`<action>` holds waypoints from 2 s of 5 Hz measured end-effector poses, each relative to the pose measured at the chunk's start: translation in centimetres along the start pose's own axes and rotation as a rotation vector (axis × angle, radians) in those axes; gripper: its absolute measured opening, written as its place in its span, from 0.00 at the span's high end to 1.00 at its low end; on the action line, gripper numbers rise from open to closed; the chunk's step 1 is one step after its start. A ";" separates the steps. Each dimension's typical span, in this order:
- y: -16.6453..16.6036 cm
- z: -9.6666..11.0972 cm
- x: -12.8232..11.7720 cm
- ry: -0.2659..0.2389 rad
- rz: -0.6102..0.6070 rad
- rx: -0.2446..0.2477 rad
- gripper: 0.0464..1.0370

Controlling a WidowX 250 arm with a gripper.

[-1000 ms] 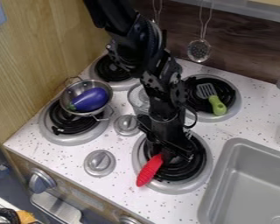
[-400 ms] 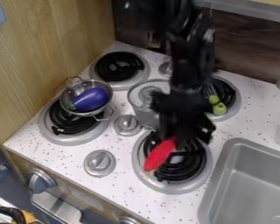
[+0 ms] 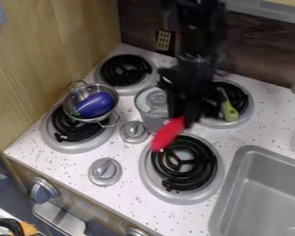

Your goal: Put red fork in grey pot

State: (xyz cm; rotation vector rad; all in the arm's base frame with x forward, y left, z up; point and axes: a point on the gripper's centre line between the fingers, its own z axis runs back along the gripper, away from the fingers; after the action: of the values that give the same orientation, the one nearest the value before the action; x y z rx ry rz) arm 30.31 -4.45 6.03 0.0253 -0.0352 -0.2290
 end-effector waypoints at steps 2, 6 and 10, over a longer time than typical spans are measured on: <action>4.2 0.6 1.5 -0.018 -0.029 0.001 0.73; 7.7 -3.8 2.8 0.093 0.016 -0.051 0.73; 7.9 -6.0 3.1 0.050 0.056 -0.045 0.63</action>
State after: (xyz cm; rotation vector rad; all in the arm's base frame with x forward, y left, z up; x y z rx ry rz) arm 35.33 2.65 0.36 -0.0147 0.0193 -0.1729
